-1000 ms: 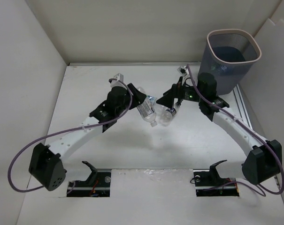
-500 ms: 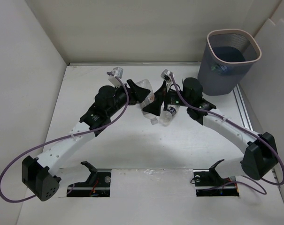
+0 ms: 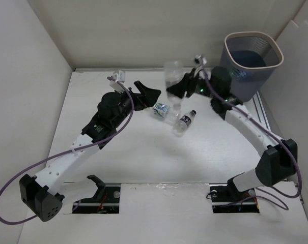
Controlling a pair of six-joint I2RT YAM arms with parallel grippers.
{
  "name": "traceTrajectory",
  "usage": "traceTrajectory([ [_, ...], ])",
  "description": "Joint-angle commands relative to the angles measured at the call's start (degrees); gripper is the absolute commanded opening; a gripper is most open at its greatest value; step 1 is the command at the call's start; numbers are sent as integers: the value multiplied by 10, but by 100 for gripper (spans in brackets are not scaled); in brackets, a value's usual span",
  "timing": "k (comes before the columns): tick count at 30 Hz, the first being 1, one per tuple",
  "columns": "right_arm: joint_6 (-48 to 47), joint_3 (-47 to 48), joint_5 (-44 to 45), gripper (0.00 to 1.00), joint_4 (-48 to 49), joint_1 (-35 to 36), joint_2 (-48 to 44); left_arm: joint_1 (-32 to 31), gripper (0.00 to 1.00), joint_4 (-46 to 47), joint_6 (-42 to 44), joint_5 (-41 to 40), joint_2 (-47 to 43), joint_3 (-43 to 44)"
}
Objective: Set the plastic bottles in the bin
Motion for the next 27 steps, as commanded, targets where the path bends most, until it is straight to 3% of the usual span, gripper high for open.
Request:
traceTrajectory([
  [1, 42, 103, 48, 0, 0, -118, -11, 0, 100, -12, -9, -66, -36, 31],
  [6, 186, 212, 75, 0, -8, -320, 56, 0, 100, -33, -3, -66, -42, 10],
  [10, 246, 272, 99, 0, -8, -404, 95, 0, 100, -19, -3, -52, -42, -14],
  [16, 322, 278, 182, 3, -8, -491, 110, 0, 100, 14, -3, -32, -36, -54],
  [17, 329, 272, 190, 30, -8, -497, 110, 0, 100, 20, -3, -26, -30, -60],
  [19, 329, 272, 210, 100, -14, -502, 110, 0, 100, 25, -3, -21, -23, -67],
  [27, 306, 368, 283, 100, -99, -497, 152, 0, 100, 36, -27, 14, 18, -83],
])
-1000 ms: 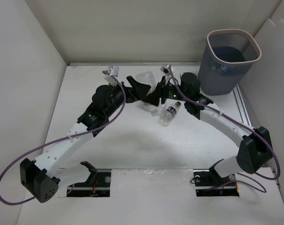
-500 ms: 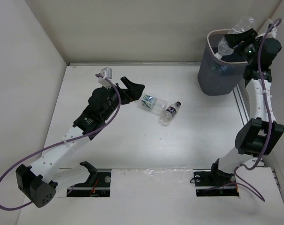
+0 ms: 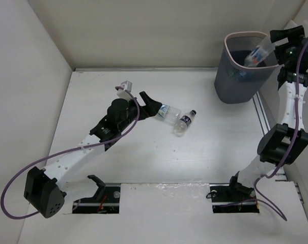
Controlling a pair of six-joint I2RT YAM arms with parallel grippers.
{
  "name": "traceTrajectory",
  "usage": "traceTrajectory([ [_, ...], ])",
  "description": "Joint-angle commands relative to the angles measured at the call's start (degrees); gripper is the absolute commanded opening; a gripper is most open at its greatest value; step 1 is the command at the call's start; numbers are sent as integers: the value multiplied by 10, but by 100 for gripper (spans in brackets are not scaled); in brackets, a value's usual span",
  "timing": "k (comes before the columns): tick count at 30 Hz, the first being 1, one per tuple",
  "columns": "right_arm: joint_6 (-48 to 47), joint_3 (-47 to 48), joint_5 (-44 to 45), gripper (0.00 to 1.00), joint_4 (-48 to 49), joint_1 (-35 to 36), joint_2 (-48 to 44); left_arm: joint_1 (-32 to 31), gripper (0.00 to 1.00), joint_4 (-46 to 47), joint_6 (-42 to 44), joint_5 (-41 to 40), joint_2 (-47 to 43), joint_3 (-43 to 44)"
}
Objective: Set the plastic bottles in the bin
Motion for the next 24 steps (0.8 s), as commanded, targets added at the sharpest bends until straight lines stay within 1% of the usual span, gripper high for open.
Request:
traceTrajectory([
  [1, -23, 91, 38, 100, -56, 17, 40, 0, 100, 35, -13, 23, 15, -3],
  [4, -48, 176, 44, 100, -138, 29, 73, 0, 100, 35, -13, 23, 20, -3],
  [6, -54, 168, 44, 100, -130, 35, 63, 0, 100, 35, -19, 16, 26, -3],
  [7, -54, 134, 44, 100, -117, 42, 50, 0, 100, 30, -19, 10, 38, -3],
  [8, -54, 116, 44, 100, -88, 42, 23, 0, 100, 24, -19, 10, 45, 5],
  [9, -68, 104, 44, 100, -81, 50, 11, 0, 100, 19, -25, 0, 54, 11],
  [10, -79, 96, 33, 100, -81, 59, 0, 0, 100, -1, -36, -8, 66, 19],
  [11, -88, 77, 28, 100, -86, 66, -12, 0, 100, -12, -42, -15, 95, 39],
  [13, -114, 54, 35, 100, -102, 81, -53, 0, 100, -49, -68, -29, 128, 63],
  [14, -123, 31, 41, 100, -113, 100, -67, 0, 100, -60, -77, -30, 160, 74],
  [16, -156, 2, 41, 100, -134, 119, -108, 0, 100, -74, -93, -35, 191, 108],
  [17, -164, -18, 41, 100, -134, 137, -124, 0, 100, -88, -108, -43, 206, 119],
  [18, -171, -67, 41, 100, -127, 145, -141, 0, 100, -98, -115, -48, 234, 145],
  [20, -178, -121, 10, 100, -93, 151, -194, 0, 100, -131, -138, -73, 259, 170],
  [21, -178, -168, -2, 100, -82, 158, -209, 6, 100, -140, -164, -82, 277, 189],
  [22, -178, -188, -15, 100, -63, 158, -233, 6, 100, -147, -180, -88, 285, 196],
  [24, -183, -220, -43, 100, -46, 170, -251, 20, 100, -153, -211, -88, 302, 201],
])
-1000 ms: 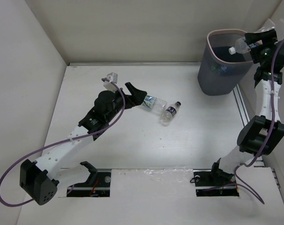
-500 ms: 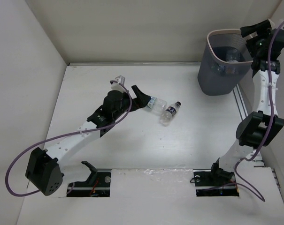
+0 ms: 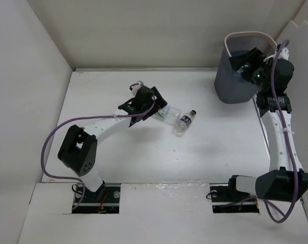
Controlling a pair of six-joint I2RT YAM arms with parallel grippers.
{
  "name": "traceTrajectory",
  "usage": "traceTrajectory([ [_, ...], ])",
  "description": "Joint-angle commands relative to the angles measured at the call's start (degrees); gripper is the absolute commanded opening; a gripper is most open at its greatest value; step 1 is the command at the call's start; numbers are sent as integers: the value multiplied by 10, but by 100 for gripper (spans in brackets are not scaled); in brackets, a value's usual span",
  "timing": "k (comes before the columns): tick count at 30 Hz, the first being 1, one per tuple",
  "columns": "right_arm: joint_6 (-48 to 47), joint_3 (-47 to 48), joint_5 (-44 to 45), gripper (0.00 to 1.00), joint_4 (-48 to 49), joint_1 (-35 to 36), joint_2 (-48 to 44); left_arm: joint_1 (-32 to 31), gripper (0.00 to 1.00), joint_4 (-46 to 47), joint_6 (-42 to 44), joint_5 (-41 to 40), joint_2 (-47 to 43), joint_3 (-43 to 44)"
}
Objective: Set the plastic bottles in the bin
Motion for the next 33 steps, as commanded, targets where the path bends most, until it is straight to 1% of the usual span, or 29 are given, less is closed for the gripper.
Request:
traceTrajectory([
  [1, -24, -60, -42, 100, 54, 6, -26, 25, 100, -33, -80, -22, 8, 33],
  [2, -30, -67, -50, 100, 61, 11, -31, 32, 100, -33, -107, -16, 15, 33],
  [7, -35, -91, -70, 100, 61, 17, -48, 52, 100, -45, -165, -4, 61, 67],
  [8, -35, -98, -75, 100, 61, 17, -55, 57, 100, -39, -165, -4, 77, 73],
  [10, -29, -104, -75, 100, 61, 17, -61, 64, 100, -33, -177, 31, 99, 87],
  [11, -29, -104, -81, 100, 61, 22, -61, 64, 100, -33, -183, 39, 125, 94],
  [14, -29, -104, -87, 100, 61, 22, -61, 69, 100, -39, -198, 57, 164, 124],
  [20, -24, -109, -98, 100, 66, 22, -66, 69, 100, -39, -220, 62, 217, 165],
  [23, -24, -109, -103, 100, 71, 22, -66, 69, 100, -60, -230, 68, 249, 184],
  [24, -24, -109, -108, 100, 71, 22, -66, 69, 93, -60, -230, 74, 255, 184],
  [25, -18, -115, -114, 100, 71, 22, -66, 69, 88, -60, -236, 74, 262, 184],
  [26, -18, -115, -114, 100, 77, 27, -66, 69, 78, -51, -236, 81, 262, 178],
  [27, -18, -115, -123, 100, 77, 27, -66, 69, 64, -51, -242, 81, 262, 178],
  [28, -18, -115, -130, 100, 77, 27, -66, 75, 33, -46, -242, 81, 262, 172],
  [29, -18, -120, -130, 100, 77, 27, -66, 82, 23, -46, -242, 81, 262, 172],
  [31, -23, -120, -137, 100, 83, 34, -61, 95, 12, -45, -248, 81, 262, 167],
  [32, -29, -127, -145, 100, 83, 49, -61, 103, 1, -35, -248, 81, 249, 167],
  [33, -35, -127, -156, 100, 91, 55, -61, 118, 0, -20, -242, 86, 242, 159],
])
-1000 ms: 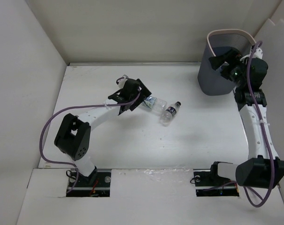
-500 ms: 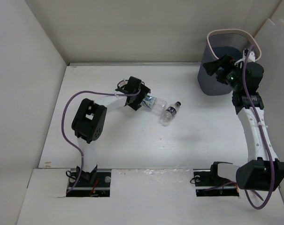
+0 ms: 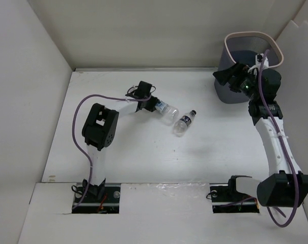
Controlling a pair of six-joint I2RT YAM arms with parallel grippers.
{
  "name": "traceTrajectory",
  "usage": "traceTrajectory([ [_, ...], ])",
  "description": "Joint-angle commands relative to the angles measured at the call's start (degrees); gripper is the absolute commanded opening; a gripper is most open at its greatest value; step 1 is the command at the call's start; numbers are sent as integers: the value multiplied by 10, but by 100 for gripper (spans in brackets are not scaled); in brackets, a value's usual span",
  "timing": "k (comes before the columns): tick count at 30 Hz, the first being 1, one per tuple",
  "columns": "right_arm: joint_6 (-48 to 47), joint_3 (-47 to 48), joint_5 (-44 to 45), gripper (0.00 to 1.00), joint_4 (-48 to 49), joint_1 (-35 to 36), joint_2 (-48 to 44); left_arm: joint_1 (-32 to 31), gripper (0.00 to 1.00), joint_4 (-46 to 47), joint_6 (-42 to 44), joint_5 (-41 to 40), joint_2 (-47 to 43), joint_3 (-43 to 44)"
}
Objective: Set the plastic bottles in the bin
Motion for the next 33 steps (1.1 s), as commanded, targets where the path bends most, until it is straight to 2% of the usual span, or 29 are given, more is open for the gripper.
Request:
traceTrajectory([
  [1, -35, -11, -50, 100, 55, 30, -9, 40, 0, 27, 9, 0, -26, -20],
  [3, -65, -23, -90, 100, 72, 70, -4, 51, 0, 104, 68, 6, -53, -26],
  [5, -119, -31, -68, 100, 77, 108, -4, 51, 0, 146, 120, -1, -73, -21],
  [6, -132, -37, -52, 100, 77, 146, 1, 51, 0, 169, 179, 16, -91, -14],
  [9, -167, -50, -5, 100, 77, 188, 9, 51, 0, 224, 249, 119, -110, 1],
  [12, -167, -50, 15, 100, 77, 202, 23, 51, 0, 220, 307, 182, -145, 8],
  [14, -167, -50, 20, 100, 77, 218, 29, 40, 0, 211, 335, 196, -187, 8],
  [19, -182, -33, 105, 100, 77, 276, 29, 1, 0, 147, 423, 149, -284, 3],
  [25, -176, -6, 93, 100, 77, 313, 67, -37, 0, 146, 440, 138, -366, -30],
  [29, -170, 8, 93, 100, 89, 340, 88, -53, 0, 157, 433, 180, -372, -19],
  [33, -165, 19, 49, 100, 122, 352, 116, -73, 0, 167, 420, 203, -361, -13],
])
